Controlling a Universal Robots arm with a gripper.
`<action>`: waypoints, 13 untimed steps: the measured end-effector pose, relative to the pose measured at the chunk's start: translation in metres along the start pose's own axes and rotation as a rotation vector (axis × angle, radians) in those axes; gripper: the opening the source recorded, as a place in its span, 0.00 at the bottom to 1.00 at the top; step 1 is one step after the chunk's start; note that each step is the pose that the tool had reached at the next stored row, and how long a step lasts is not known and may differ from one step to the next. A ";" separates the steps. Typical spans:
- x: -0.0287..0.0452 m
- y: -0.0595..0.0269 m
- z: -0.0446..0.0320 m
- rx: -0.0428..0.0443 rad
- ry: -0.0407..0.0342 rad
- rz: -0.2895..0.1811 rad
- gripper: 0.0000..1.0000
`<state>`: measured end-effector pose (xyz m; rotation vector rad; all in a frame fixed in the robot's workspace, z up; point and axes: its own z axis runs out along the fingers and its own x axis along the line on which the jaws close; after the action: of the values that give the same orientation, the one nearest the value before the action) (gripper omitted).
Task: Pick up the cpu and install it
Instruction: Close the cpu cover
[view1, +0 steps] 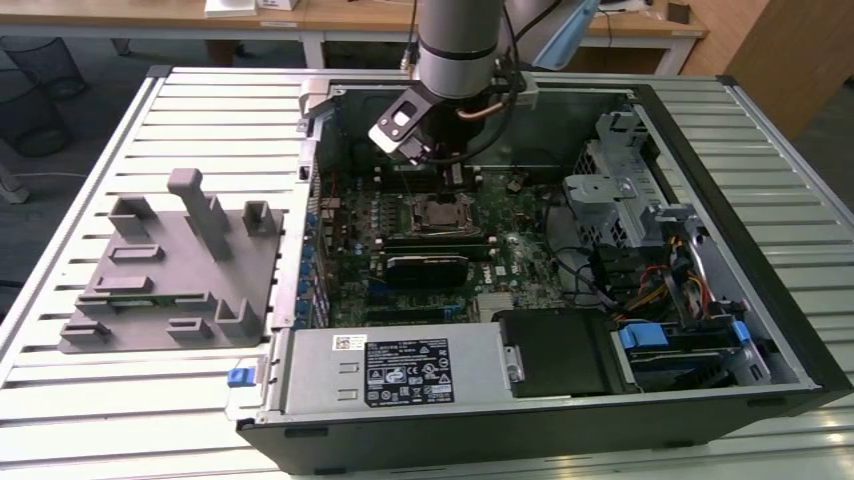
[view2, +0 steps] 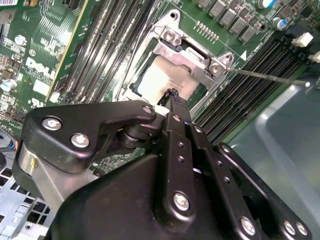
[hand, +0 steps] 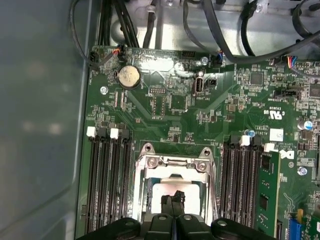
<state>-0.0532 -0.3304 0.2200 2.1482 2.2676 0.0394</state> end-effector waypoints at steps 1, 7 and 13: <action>0.0001 -0.0012 0.0004 0.0000 0.0000 0.000 0.11; 0.0004 -0.0073 0.0019 -0.0001 0.0001 0.000 0.11; 0.0005 -0.0100 0.0064 -0.0001 0.0003 -0.004 0.11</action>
<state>-0.0631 -0.3303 0.2134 2.1436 2.2720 0.0398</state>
